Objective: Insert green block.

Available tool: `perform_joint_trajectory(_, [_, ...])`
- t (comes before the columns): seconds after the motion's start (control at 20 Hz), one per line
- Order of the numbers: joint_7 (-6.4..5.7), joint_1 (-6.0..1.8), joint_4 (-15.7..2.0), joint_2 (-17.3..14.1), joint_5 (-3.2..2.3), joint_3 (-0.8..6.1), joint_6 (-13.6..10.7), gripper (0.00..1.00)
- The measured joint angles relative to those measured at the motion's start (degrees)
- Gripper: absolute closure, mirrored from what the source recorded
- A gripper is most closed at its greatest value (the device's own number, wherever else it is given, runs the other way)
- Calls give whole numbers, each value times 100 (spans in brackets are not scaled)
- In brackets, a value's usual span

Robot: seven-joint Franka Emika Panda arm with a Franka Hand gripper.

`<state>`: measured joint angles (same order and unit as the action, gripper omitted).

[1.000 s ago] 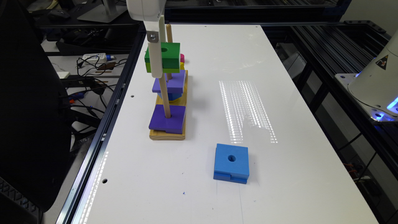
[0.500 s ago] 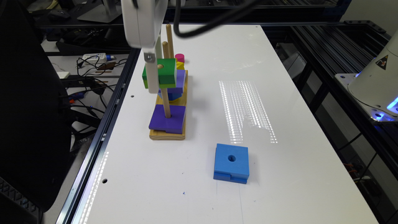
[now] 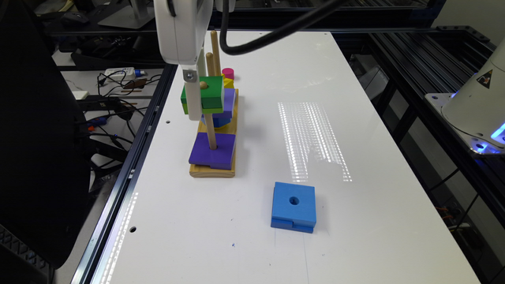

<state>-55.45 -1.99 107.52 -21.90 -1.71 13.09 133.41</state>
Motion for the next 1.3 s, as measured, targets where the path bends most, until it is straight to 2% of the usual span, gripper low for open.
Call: perform_joint_trajectory(1.3, [0, 0, 0, -83, -11, -3, 39, 100])
